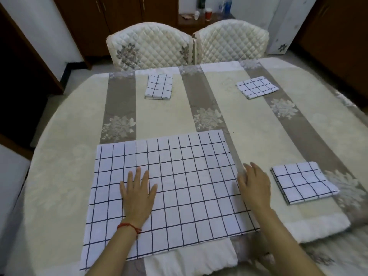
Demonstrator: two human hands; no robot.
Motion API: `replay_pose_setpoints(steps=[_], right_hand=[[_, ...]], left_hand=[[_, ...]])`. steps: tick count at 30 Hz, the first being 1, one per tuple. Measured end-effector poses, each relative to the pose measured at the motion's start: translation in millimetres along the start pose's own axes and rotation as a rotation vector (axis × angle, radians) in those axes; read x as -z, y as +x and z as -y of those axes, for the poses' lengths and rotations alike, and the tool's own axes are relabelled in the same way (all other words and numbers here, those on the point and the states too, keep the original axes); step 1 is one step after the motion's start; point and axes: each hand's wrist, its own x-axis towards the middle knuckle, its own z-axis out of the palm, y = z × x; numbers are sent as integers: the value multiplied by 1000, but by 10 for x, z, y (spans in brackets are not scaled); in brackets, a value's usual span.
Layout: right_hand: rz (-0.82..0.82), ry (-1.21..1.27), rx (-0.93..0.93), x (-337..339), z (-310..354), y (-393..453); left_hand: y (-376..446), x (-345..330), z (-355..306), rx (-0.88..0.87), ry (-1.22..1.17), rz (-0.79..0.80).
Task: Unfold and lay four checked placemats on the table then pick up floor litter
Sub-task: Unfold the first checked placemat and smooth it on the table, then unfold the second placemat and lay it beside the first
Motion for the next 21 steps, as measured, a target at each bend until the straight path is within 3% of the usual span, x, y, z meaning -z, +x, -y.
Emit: replay_pose_setpoints(steps=[2, 5, 9, 12, 21], right_hand=[[-68, 20, -67, 278, -371, 188], [-116, 82, -171, 630, -905, 461], [-64, 66, -333, 928, -1577, 681], [47, 15, -420, 1015, -2000, 717], [135, 252, -597, 1041, -2104, 761]], left_hand=[[12, 59, -261, 40, -41, -69], [-42, 23, -943, -75, -135, -152], [-308, -192, -2058, -183, -324, -42], [-512, -337, -2762, -110, -469, 166], [-572, -616, -3732, 254, -714, 359]])
